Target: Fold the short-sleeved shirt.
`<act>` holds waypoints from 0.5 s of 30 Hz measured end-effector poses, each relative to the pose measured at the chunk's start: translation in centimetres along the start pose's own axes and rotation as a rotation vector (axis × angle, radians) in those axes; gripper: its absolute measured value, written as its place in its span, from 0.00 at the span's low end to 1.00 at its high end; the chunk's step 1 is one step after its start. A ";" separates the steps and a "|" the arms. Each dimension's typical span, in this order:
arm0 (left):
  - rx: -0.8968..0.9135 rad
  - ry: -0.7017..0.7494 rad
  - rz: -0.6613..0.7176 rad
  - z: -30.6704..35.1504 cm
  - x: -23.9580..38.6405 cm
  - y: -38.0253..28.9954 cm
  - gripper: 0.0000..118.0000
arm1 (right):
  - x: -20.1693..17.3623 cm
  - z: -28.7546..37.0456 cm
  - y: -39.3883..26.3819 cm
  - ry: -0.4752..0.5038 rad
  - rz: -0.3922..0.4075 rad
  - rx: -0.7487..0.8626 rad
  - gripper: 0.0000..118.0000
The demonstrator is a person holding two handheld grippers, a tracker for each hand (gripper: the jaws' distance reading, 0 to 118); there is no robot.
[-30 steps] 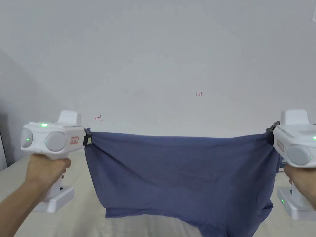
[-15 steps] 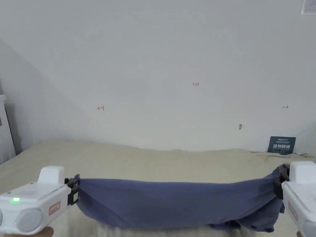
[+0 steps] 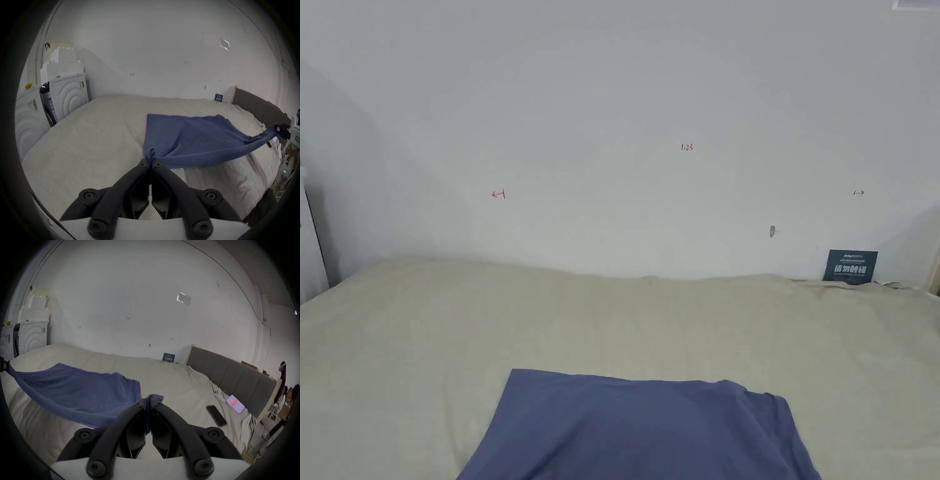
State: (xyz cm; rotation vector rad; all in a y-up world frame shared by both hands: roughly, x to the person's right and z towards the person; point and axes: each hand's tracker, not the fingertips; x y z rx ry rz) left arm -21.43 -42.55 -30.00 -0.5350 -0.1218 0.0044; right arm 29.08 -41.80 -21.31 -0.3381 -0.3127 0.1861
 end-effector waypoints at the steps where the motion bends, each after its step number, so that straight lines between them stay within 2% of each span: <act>1: -0.017 0.002 0.006 0.0 -0.1 -0.8 0.00 | -0.1 0.3 -0.8 -0.001 -0.009 -0.017 0.02; 5: -0.067 0.008 -0.012 0.6 0.3 -4.2 0.00 | -1.0 1.0 -4.4 -0.022 -0.003 -0.062 0.02; 9: -0.114 0.010 -0.009 0.9 0.4 -7.2 0.00 | -1.0 1.0 -7.0 -0.034 -0.029 -0.137 0.02; 15: -0.168 0.004 -0.028 1.4 0.8 -9.7 0.00 | -1.2 1.2 -9.2 -0.033 -0.024 -0.208 0.02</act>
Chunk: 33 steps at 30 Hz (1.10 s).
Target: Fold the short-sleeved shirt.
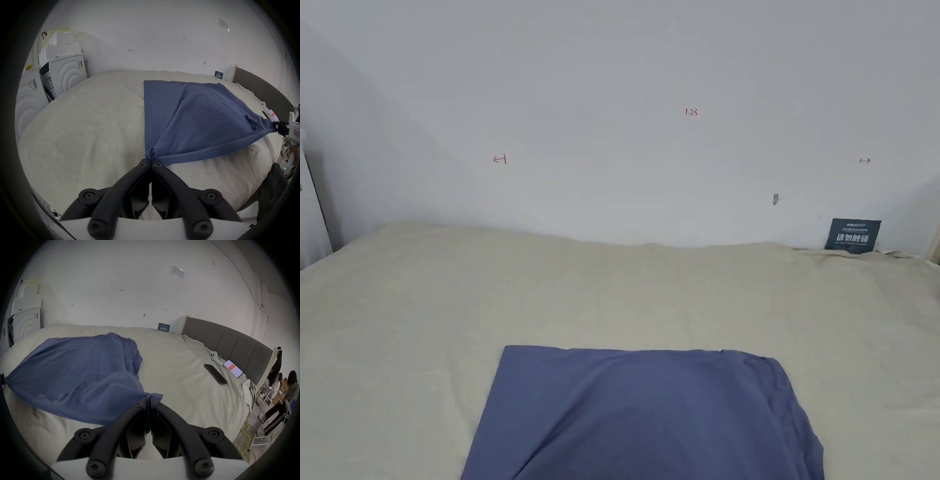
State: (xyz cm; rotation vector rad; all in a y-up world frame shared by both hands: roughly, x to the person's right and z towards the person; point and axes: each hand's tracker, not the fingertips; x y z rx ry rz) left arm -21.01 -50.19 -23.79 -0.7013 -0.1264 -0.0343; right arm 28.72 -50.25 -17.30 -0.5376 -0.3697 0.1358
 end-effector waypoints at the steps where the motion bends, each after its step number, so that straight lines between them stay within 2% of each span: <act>1: -0.004 0.002 0.002 -0.1 0.0 -0.2 0.00 | 0.0 -0.1 -0.1 0.007 0.008 -0.019 0.02; 6: -0.026 0.003 0.002 -0.7 -0.1 -0.6 0.00 | 0.1 -0.8 -1.1 0.013 0.026 -0.068 0.02; 11: -0.030 -0.001 -0.003 -0.5 0.0 -0.6 0.00 | 0.2 -1.1 -1.5 0.028 0.007 -0.105 0.03; 13: -0.027 -0.010 -0.003 -0.2 0.0 -0.6 0.04 | 0.2 -1.0 -1.6 0.032 -0.005 -0.104 0.05; 14: -0.025 -0.017 -0.002 0.2 0.0 -0.6 0.08 | 0.2 -0.9 -1.5 0.040 -0.006 -0.105 0.09; 17: -0.007 -0.031 0.025 3.7 1.8 1.6 0.25 | 0.4 0.2 -0.8 0.059 -0.018 -0.091 0.43; 18: 0.016 -0.027 0.030 4.4 2.0 1.8 0.35 | 0.6 0.2 -0.6 0.072 -0.029 -0.081 0.55; 19: 0.037 -0.025 0.030 5.1 2.1 2.0 0.43 | 0.7 0.5 -0.2 0.078 -0.039 -0.064 0.57; 20: 0.067 -0.019 0.029 4.4 1.1 2.0 0.48 | 0.8 1.1 0.3 0.090 -0.053 -0.035 0.57; 22: 0.125 -0.007 0.025 5.6 1.4 2.8 0.50 | 0.9 2.1 1.8 0.093 -0.045 0.014 0.57; 24: 0.195 -0.002 0.023 5.8 0.9 3.3 0.57 | 0.8 2.9 3.1 0.107 -0.045 0.073 0.57; 28: 0.272 -0.027 0.021 6.6 1.8 5.5 0.57 | 0.1 3.5 5.5 0.174 -0.099 0.148 0.57; 30: 0.285 -0.026 0.006 6.6 2.8 6.7 0.56 | -0.6 3.5 6.5 0.181 -0.101 0.179 0.56; 31: 0.294 -0.025 -0.003 6.5 3.2 7.1 0.54 | -0.9 3.4 6.8 0.185 -0.098 0.187 0.54; 32: 0.300 -0.026 -0.011 6.4 3.8 7.5 0.51 | -1.2 3.4 7.2 0.188 -0.093 0.194 0.47; 33: 0.304 -0.030 -0.018 6.3 4.2 7.9 0.42 | -1.5 3.3 7.4 0.187 -0.091 0.201 0.31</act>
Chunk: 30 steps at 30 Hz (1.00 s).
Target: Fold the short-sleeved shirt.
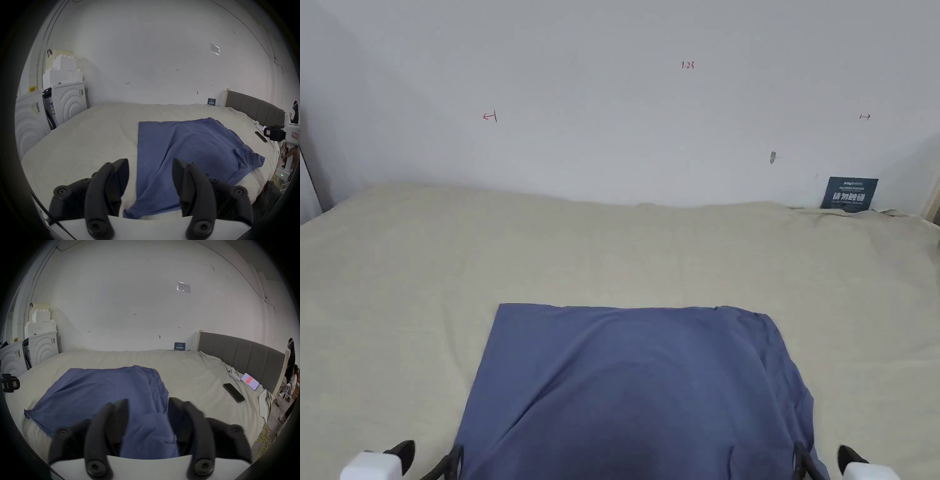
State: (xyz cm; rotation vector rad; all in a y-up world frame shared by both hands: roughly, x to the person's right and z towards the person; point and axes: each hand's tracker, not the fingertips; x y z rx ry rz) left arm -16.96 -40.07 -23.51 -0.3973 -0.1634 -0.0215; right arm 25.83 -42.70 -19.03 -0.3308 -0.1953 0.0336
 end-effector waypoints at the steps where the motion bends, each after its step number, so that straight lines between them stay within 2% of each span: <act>1: 0.009 -0.002 -0.009 -0.2 0.5 0.3 0.33 | -0.3 -0.3 0.2 0.002 -0.002 0.011 0.17; 2: 0.013 -0.001 -0.012 -0.7 0.7 0.2 0.25 | -0.5 -0.5 0.3 0.003 -0.012 0.025 0.09; 4: 0.018 0.009 -0.019 -1.7 0.8 0.0 0.13 | -0.8 -0.7 0.5 0.003 -0.015 0.028 0.04; 5: 0.029 0.009 -0.011 -1.8 1.1 0.0 0.04 | -0.9 -1.0 0.5 0.007 -0.016 0.028 0.00; 6: 0.039 0.005 -0.002 -1.8 1.2 0.1 0.00 | -1.0 -0.9 0.4 0.005 -0.020 0.035 0.00; 14: 0.001 -0.007 0.033 -2.6 -0.5 -0.9 0.00 | -1.7 -0.6 0.3 0.005 0.020 0.048 0.00; 24: -0.306 -0.035 0.197 -4.6 -5.8 -1.6 0.00 | -1.7 -0.9 -0.1 0.010 0.030 0.021 0.00; 26: -0.336 -0.037 0.191 -4.8 -6.5 -2.2 0.05 | -1.8 -0.9 -0.4 0.013 0.032 0.014 0.00; 28: -0.388 -0.033 0.174 -4.6 -6.0 -2.5 0.21 | -1.9 -1.0 -0.6 0.016 0.033 0.004 0.00; 30: -0.448 -0.014 0.178 -4.8 -5.9 -3.1 0.44 | -2.1 -1.0 -1.0 0.020 0.034 -0.007 0.00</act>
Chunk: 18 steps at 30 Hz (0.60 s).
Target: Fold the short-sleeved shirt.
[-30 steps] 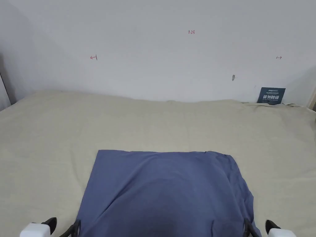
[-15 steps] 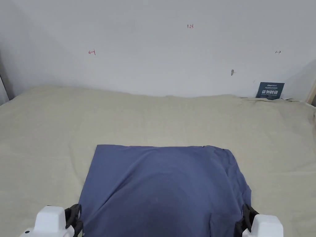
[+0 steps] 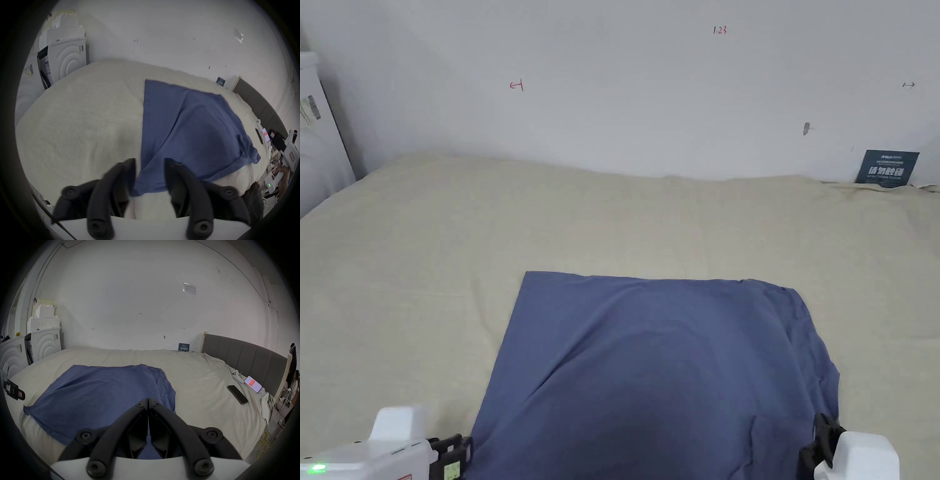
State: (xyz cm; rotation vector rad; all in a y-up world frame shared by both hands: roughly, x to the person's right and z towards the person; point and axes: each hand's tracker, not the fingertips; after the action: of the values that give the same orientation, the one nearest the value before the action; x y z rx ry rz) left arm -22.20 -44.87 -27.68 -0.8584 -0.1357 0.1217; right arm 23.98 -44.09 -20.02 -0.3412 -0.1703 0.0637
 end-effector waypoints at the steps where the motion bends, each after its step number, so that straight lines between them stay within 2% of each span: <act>1: -0.004 0.004 0.005 0.0 0.3 -0.1 0.54 | -0.1 0.0 -0.1 0.001 -0.001 -0.004 0.00; 3: -0.028 0.014 0.018 -0.7 0.4 -0.8 0.61 | -0.2 -0.1 -0.4 0.005 0.000 -0.013 0.00; 8: -0.168 0.111 0.006 -3.1 1.9 -1.9 0.59 | -0.4 -0.1 -1.0 0.013 0.008 -0.029 0.00; 11: -0.142 0.176 -0.047 -3.1 3.9 -2.6 0.55 | -0.3 -0.1 -1.2 0.012 0.005 -0.036 0.00; 13: -0.139 0.218 -0.091 -2.3 5.3 -2.5 0.46 | -0.1 -0.2 -1.4 0.007 0.006 -0.043 0.00; 16: -0.139 0.214 -0.134 -1.9 7.2 -2.8 0.24 | 0.2 -0.4 -1.8 0.003 -0.001 -0.057 0.00; 18: -0.140 0.230 -0.212 -1.8 8.5 -3.1 0.19 | 0.4 -0.4 -2.0 -0.002 -0.001 -0.061 0.00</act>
State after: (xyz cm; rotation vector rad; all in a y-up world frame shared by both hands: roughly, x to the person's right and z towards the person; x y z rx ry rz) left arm -13.41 -46.86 -25.87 -0.9852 -0.0189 -0.1868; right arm 24.48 -46.04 -19.68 -0.4016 -0.1750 0.0584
